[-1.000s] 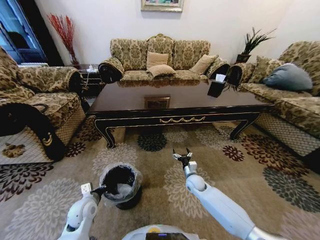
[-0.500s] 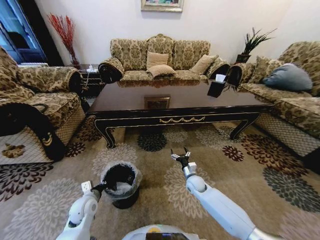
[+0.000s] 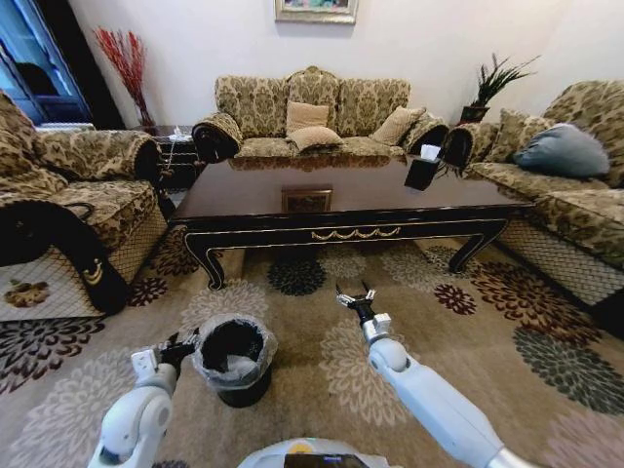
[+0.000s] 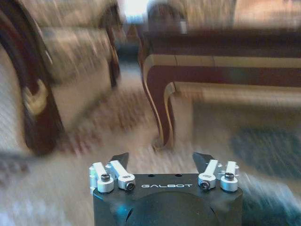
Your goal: Move to the front of the table and pick up the trash from the floor, then place it into the trash bin.
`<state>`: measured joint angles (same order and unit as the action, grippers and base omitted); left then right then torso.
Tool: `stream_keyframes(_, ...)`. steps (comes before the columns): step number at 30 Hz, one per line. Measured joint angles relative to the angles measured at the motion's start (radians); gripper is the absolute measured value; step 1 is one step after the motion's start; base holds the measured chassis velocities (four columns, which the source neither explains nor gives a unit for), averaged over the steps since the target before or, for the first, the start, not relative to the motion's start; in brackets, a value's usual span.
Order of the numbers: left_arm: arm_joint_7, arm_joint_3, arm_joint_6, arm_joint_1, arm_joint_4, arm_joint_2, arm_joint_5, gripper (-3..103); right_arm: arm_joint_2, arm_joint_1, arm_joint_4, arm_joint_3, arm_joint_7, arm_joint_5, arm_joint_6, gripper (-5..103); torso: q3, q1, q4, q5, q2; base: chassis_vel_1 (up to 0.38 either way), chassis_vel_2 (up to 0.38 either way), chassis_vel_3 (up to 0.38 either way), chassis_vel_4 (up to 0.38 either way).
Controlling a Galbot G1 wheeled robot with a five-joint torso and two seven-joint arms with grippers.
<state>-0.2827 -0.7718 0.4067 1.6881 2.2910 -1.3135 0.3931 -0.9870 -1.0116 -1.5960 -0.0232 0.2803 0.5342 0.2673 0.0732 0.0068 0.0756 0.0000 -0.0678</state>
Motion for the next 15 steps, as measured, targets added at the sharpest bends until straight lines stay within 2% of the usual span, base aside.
stream_keyframes(2,0.052,-0.021,-0.168,0.031,0.012,-0.034,-0.103,89,0.015,-0.027,-0.035,-0.023,0.000,0.008,0.010,100,0.000,0.000,0.0000,0.0001,0.000,0.000,0.000,0.000,0.000)
stream_keyframes(3,0.052,-0.021,-0.168,0.031,0.012,-0.034,-0.103,89,0.015,-0.027,-0.035,-0.023,0.000,0.008,0.010,100,0.000,0.000,0.0000,0.0001,0.000,0.000,0.000,0.000,0.000)
stream_keyframes(4,0.070,-0.028,-0.220,0.040,0.016,-0.052,-0.138,94,0.022,-0.040,-0.054,-0.033,-0.003,0.012,0.013,100,0.000,0.000,0.0001,0.0003,0.000,0.000,0.000,0.000,0.000)
stream_keyframes(5,0.091,-0.036,-0.299,0.052,0.021,-0.084,-0.174,98,0.032,-0.057,-0.080,-0.049,-0.007,0.018,0.019,100,0.000,0.000,0.0000,0.0002,0.000,0.000,0.000,0.000,0.000)
stream_keyframes(7,0.111,-0.037,-0.394,0.056,0.014,-0.119,-0.191,100,0.040,-0.077,-0.116,-0.071,-0.009,0.020,0.030,100,0.000,0.000,0.0000,0.0002,0.000,0.000,0.000,0.000,0.000)
stream_keyframes(8,0.111,-0.037,-0.394,0.056,0.014,-0.119,-0.191,100,0.040,-0.077,-0.116,-0.071,-0.009,0.020,0.030,100,0.000,0.000,0.0000,0.0002,0.000,0.000,0.000,0.000,0.000)
stream_keyframes(11,0.125,-0.023,-0.551,0.054,-0.053,-0.155,-0.230,100,0.048,-0.098,-0.160,-0.092,-0.011,0.021,0.053,100,0.000,0.000,0.0002,0.0000,0.000,0.000,0.000,0.000,0.000)
stream_keyframes(12,0.126,-0.018,-0.579,0.062,-0.074,-0.164,-0.243,100,0.050,-0.106,-0.172,-0.097,-0.019,0.021,0.071,100,0.000,0.000,0.0002,-0.0001,0.000,0.000,0.000,0.000,0.000)
stream_keyframes(15,0.129,-0.006,-0.579,0.095,-0.082,-0.173,-0.251,100,0.054,-0.121,-0.180,-0.108,-0.053,0.018,0.127,100,0.000,0.000,-0.0002,-0.0001,0.000,0.000,0.000,0.000,0.000)
